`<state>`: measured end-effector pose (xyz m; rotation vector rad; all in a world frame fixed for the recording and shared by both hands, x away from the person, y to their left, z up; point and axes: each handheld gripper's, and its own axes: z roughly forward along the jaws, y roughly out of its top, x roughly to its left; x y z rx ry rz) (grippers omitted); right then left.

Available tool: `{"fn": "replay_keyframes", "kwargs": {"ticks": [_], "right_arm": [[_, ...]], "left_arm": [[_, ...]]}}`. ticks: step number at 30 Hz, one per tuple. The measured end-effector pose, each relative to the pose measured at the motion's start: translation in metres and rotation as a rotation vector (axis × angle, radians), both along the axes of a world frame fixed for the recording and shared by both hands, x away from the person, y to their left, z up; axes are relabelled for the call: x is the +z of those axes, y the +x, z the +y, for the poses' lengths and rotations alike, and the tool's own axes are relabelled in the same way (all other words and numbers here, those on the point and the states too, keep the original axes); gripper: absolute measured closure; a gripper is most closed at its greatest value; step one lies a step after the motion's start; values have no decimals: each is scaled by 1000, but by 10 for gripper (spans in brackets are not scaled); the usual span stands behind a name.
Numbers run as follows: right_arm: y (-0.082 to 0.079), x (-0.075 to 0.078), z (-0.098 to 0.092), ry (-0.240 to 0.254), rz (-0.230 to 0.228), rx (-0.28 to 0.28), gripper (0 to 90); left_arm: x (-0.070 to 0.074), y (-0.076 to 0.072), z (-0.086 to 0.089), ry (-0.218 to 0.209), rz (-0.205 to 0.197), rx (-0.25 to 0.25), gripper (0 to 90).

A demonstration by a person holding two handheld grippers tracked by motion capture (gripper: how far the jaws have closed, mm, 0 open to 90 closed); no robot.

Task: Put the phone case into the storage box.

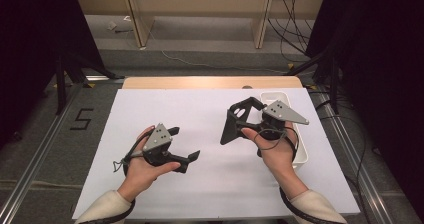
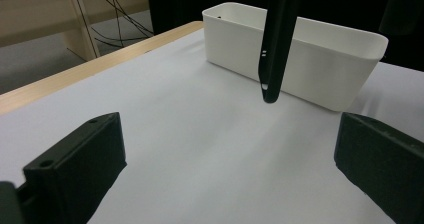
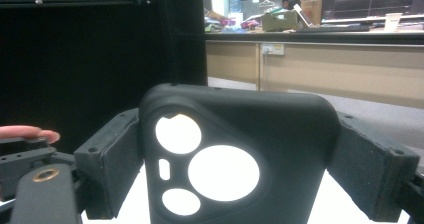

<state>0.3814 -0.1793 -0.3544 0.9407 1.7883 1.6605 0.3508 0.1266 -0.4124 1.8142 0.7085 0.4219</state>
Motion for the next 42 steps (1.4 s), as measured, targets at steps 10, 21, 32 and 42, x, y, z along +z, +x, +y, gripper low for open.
{"fn": "replay_keyframes", "kwargs": {"ticks": [10, 21, 32, 42], "right_arm": [[4, 6, -15, 13, -1, -43, 152], [7, 13, -26, 28, -18, -72, 152], [9, 19, -40, 38, -26, -110, 152], [11, 22, -50, 46, -29, -145, 152]], "left_arm": [[-4, -3, 20, -14, 3, 23, 0], [-8, -7, 29, -18, 6, 28, 0], [-10, -13, 39, -20, 3, 52, 0], [-12, -16, 43, -19, 5, 61, 0]]}}
